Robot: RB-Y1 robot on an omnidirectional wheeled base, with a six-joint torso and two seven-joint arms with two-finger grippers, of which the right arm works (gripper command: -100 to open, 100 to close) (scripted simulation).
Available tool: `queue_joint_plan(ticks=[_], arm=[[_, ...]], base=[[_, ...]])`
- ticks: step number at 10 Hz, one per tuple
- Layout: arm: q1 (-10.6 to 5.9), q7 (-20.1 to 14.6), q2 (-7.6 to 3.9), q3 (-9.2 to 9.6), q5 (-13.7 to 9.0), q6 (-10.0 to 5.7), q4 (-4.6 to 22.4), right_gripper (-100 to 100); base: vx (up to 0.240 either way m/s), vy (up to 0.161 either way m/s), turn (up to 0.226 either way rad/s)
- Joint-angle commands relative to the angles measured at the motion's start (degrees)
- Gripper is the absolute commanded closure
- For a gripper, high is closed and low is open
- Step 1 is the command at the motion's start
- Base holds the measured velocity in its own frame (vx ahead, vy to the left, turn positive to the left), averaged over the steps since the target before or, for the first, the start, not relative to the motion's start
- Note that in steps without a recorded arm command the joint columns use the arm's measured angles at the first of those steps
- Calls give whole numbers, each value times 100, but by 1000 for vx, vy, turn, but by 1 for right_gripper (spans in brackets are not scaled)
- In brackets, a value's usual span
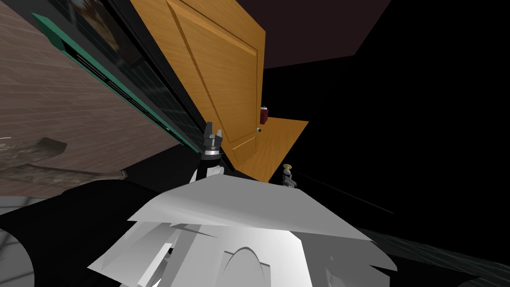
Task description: Push the door open
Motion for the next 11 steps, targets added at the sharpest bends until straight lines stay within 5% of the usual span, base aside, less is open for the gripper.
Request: queue_joint_plan(ticks=[1,2,6,7,8,11], arm=[[-77,-34,126,158,123,-42,-41,-100],[-40,-49,33,20,42,-66,96,-100],[-59,317,56,-112,-199,260,-283,-100],[78,251,-26,-152,-214,202,-195,-100],[78,251,-26,-152,-214,202,-195,100],[78,251,-26,-152,-214,202,-195,100]], base=[[-24,7,-7],[-10,-25,-50],[35,3,-55],[23,-18,-48],[-3,-16,19],[-7,10,4]])
